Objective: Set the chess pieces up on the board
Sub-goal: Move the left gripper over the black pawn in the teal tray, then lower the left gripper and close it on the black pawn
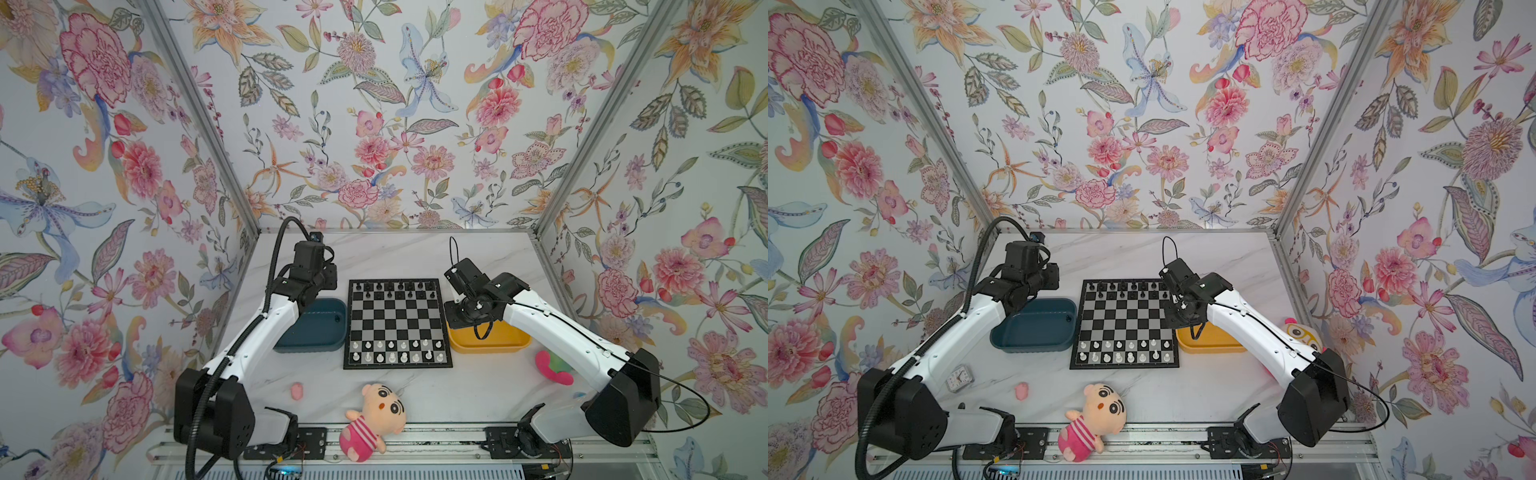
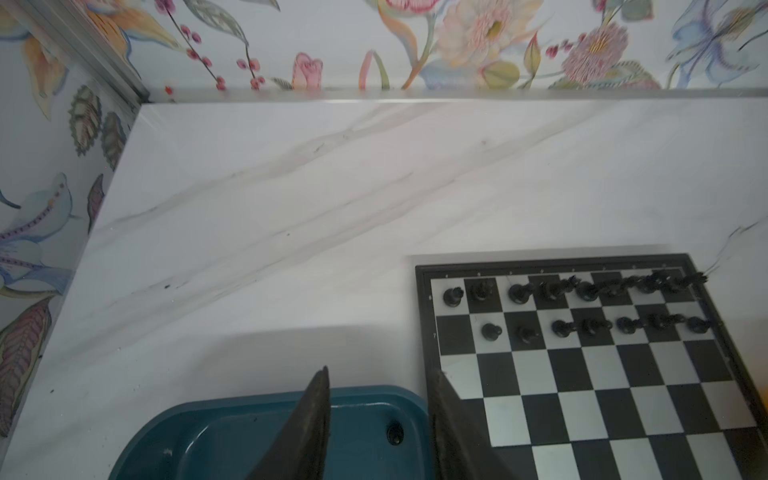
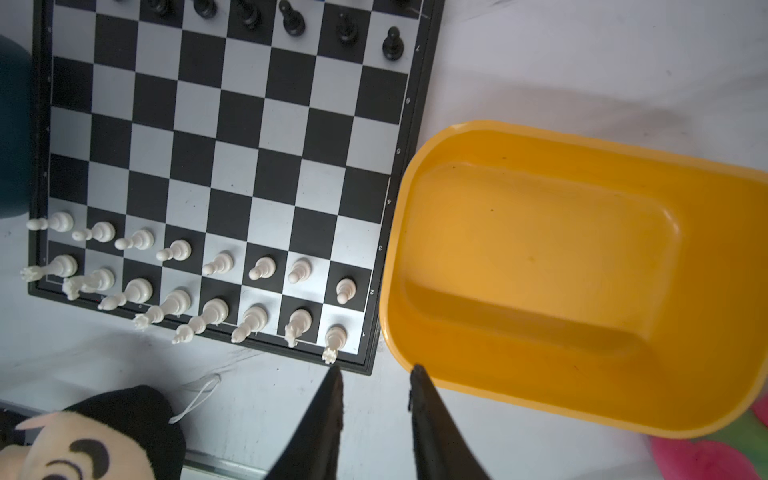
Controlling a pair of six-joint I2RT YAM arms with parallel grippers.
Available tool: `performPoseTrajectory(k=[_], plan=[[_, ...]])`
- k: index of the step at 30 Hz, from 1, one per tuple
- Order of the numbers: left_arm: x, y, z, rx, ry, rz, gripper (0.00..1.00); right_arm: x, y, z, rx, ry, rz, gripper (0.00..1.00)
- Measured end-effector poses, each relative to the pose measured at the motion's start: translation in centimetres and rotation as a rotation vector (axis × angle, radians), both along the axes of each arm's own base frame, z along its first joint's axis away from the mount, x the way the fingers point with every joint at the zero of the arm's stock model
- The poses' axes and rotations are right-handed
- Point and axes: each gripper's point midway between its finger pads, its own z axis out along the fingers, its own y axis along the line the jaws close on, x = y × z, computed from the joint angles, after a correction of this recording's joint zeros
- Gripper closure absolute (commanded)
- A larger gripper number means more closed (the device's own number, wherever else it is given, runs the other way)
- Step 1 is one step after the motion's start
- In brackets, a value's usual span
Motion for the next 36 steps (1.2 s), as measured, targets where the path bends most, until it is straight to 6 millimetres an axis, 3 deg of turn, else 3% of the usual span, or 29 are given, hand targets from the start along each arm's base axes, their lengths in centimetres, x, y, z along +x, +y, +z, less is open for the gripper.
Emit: performPoseTrajectory(k=[3,10,17,26,31,36], plan=[[-1.4,0.3,-2.9,0.031,0.125,-0.003,0.58,1.3,-0.9,0.1,0.000,-0.004,-0.021,0.70],[-3.0,-0.4,-4.6,-0.029,0.212,-0.039,0.66,3.5,-1.7,-0.9,0.013,0.021,-0.034,0.71],[-5.4,-0.4,-9.6,-0.090,0.357,-0.040,0.68,5.3,-1.2,-2.1,0.032,0.049,-0.021,0.72],[-4.7,-1.8,-11.7,-0.166,0.392,-0.074,0.68,5.7,-0.6,-2.8,0.047,0.065,-0.001,0.72],[-5.1,-1.5,-13.9,-0.163,0.441,-0.064,0.69,5.9,-0.7,-2.8,0.048,0.065,-0.007,0.72],[-5.4,-1.3,-14.6,-0.160,0.458,-0.056,0.69,5.9,-0.8,-2.8,0.049,0.065,-0.008,0.72]])
